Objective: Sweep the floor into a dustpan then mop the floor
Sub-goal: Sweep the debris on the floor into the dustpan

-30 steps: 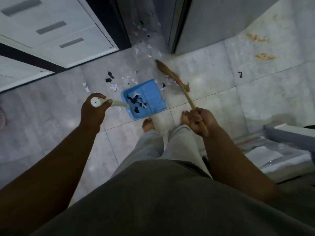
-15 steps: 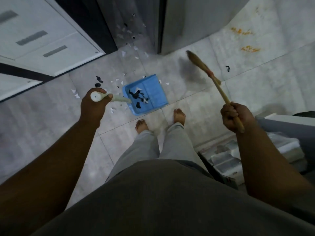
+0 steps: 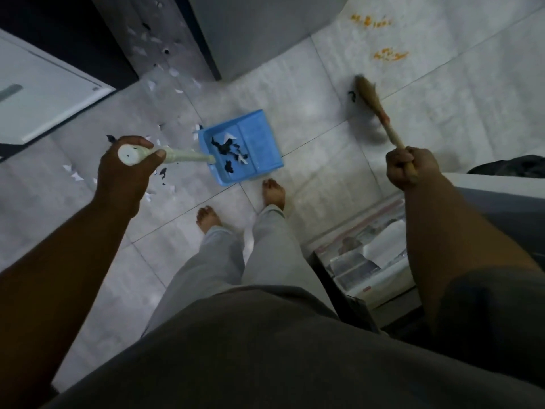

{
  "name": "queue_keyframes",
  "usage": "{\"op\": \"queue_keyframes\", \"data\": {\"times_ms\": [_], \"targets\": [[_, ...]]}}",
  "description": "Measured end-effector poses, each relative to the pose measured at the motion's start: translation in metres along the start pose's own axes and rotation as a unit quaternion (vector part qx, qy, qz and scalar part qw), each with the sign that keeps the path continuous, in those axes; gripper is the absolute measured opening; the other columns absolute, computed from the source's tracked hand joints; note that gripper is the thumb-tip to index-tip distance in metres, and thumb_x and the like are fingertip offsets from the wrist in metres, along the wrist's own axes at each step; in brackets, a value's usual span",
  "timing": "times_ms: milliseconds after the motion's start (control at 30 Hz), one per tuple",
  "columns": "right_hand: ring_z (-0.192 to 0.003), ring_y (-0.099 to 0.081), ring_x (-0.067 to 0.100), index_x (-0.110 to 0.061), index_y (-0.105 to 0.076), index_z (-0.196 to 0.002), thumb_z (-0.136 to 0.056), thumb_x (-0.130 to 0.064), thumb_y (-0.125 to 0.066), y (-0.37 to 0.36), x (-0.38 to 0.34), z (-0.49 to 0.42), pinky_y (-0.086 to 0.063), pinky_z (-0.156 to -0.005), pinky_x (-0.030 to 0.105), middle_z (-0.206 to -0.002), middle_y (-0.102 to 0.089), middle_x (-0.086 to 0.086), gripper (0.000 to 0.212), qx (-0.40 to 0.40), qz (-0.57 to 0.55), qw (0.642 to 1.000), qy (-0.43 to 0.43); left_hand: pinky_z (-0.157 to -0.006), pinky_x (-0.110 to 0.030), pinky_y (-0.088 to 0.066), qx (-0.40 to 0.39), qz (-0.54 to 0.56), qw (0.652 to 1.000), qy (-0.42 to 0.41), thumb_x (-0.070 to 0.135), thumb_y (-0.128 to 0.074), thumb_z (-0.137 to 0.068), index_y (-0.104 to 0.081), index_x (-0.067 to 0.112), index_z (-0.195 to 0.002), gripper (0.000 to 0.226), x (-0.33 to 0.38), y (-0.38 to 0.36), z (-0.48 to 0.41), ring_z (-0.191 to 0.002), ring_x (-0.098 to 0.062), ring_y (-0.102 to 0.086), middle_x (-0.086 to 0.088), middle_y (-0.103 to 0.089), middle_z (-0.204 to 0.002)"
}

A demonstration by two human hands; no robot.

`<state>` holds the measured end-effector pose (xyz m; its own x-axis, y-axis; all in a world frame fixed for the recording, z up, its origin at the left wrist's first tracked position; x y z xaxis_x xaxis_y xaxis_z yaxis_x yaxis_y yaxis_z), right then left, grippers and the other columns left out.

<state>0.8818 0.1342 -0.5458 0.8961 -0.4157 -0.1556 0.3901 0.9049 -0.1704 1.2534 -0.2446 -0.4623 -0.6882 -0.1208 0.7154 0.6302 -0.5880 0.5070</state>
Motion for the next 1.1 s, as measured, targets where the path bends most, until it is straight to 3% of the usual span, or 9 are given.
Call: {"op": "queue_keyframes", "data": {"times_ms": [133,267,400,567,767,967,1100], "targets": [[-0.031,-0.034,0.007,-0.009,-0.038,-0.081,-0.104,-0.014,-0.027,0.000,0.041,0.019,-0.029,-0.033,0.012,-0.047,-0.038,0.000,0.027,0.005,0.070,0.997,-0.036,-0.088,-0.039,-0.054,-0.005,-0.002,1.000,0.002,0.014,-0.070,-0.089,-0.061,0.016,-0.103,0.017,-0.003,-0.004,0.002,-0.092,-0.017,-0.060,-0.002,-0.062,-0.100],[-0.028,-0.032,0.007,-0.009,-0.041,-0.082,-0.106,-0.021,-0.031,0.006,0.109,0.051,-0.026,-0.028,0.013,-0.051,-0.038,-0.001,0.028,-0.011,0.074,0.991,-0.111,-0.086,-0.040,-0.053,0.013,0.037,0.999,0.026,0.015,-0.073,-0.087,-0.060,0.033,-0.087,0.023,-0.014,0.015,0.011,-0.090,-0.017,-0.060,0.008,-0.063,-0.090],[-0.027,-0.033,0.007,-0.011,-0.041,-0.078,-0.106,-0.026,-0.031,0.005,0.147,0.081,-0.029,-0.026,0.015,-0.049,-0.036,-0.002,0.033,-0.058,0.096,0.979,-0.173,-0.086,-0.036,-0.054,0.031,0.065,0.996,0.043,0.015,-0.075,-0.086,-0.064,0.019,-0.100,0.018,-0.042,0.052,0.022,-0.094,-0.016,-0.063,0.001,-0.067,-0.101],[-0.028,-0.032,0.005,-0.013,-0.040,-0.074,-0.105,-0.027,-0.033,-0.005,0.164,0.085,-0.029,-0.027,0.015,-0.050,-0.035,-0.004,0.035,-0.068,0.138,0.976,-0.152,-0.084,-0.035,-0.053,0.075,0.094,0.991,0.063,0.010,-0.073,-0.087,-0.062,0.010,-0.105,0.022,-0.084,0.104,0.045,-0.093,-0.019,-0.060,-0.005,-0.064,-0.102],[-0.029,-0.033,0.005,-0.013,-0.041,-0.076,-0.104,-0.023,-0.034,-0.026,0.223,0.063,-0.028,-0.029,0.013,-0.050,-0.038,-0.004,0.031,-0.033,0.153,0.978,-0.140,-0.082,-0.040,-0.047,0.120,0.163,0.976,0.079,0.003,-0.072,-0.087,-0.060,0.021,-0.090,0.021,-0.129,0.157,0.070,-0.091,-0.027,-0.055,-0.016,-0.060,-0.102],[-0.029,-0.034,0.006,-0.008,-0.041,-0.076,-0.104,-0.019,-0.033,-0.045,0.342,0.068,-0.027,-0.028,0.012,-0.052,-0.039,-0.002,0.031,-0.060,0.171,0.966,-0.184,-0.079,-0.040,-0.043,0.148,0.202,0.966,0.066,0.000,-0.072,-0.085,-0.062,0.022,-0.086,0.025,-0.167,0.203,0.082,-0.084,-0.026,-0.053,-0.004,-0.061,-0.088],[-0.031,-0.033,0.005,-0.011,-0.041,-0.079,-0.105,-0.024,-0.035,-0.057,0.383,0.087,-0.025,-0.026,0.012,-0.052,-0.037,-0.003,0.030,-0.086,0.219,0.952,-0.195,-0.079,-0.046,-0.046,0.177,0.181,0.964,0.080,0.013,-0.078,-0.081,-0.064,0.031,-0.083,0.022,-0.191,0.229,0.089,-0.086,-0.027,-0.055,-0.005,-0.063,-0.090]]}}
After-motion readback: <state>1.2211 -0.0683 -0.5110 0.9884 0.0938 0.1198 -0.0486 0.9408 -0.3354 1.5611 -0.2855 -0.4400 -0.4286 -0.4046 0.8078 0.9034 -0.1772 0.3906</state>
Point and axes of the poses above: each hand's wrist, its own z-axis away from the middle knuckle, its own y-axis out of the back of the hand, x = y × z, the point moved 8 cm from there along -z, towards the middle knuckle
